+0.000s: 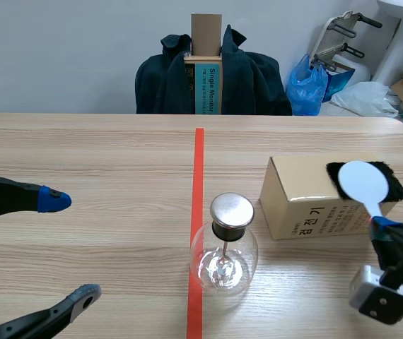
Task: Do the electroscope experiment.
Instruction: 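Rub the plate on the fur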
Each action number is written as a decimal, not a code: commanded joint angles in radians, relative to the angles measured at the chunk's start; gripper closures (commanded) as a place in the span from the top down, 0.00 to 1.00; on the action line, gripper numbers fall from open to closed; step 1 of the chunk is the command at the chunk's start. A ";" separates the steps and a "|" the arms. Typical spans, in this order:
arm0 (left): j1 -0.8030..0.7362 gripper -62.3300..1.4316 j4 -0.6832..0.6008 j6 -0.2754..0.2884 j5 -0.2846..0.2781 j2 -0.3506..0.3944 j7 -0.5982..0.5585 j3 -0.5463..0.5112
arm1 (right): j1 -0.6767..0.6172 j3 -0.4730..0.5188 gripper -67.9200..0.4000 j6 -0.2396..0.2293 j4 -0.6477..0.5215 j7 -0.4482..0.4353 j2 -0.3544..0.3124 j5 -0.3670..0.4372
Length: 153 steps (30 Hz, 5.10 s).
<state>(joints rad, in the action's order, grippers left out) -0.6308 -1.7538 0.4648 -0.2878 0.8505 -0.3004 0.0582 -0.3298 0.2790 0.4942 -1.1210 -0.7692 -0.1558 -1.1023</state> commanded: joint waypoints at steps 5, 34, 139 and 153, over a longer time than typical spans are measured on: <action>0.011 1.00 -0.006 0.000 -0.007 -0.016 -0.009 0.004 | 0.021 -0.006 0.02 0.007 -0.013 -0.098 -0.035 0.002; 0.011 1.00 -0.006 -0.003 -0.007 -0.035 0.013 0.004 | -0.005 -0.053 0.02 0.096 -0.015 -0.028 -0.021 0.006; 0.011 1.00 -0.006 -0.003 -0.005 -0.035 0.032 0.004 | -0.252 0.121 0.02 0.135 -0.577 0.084 -0.051 0.302; 0.011 1.00 -0.005 -0.004 0.011 -0.035 0.032 0.005 | -0.248 0.126 0.02 0.079 -0.806 0.047 -0.052 0.506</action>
<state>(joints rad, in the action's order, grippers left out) -0.6228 -1.7538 0.4641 -0.2653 0.8200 -0.2577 0.0582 -0.5907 0.4038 0.5735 -1.9217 -0.7120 -0.1921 -0.6098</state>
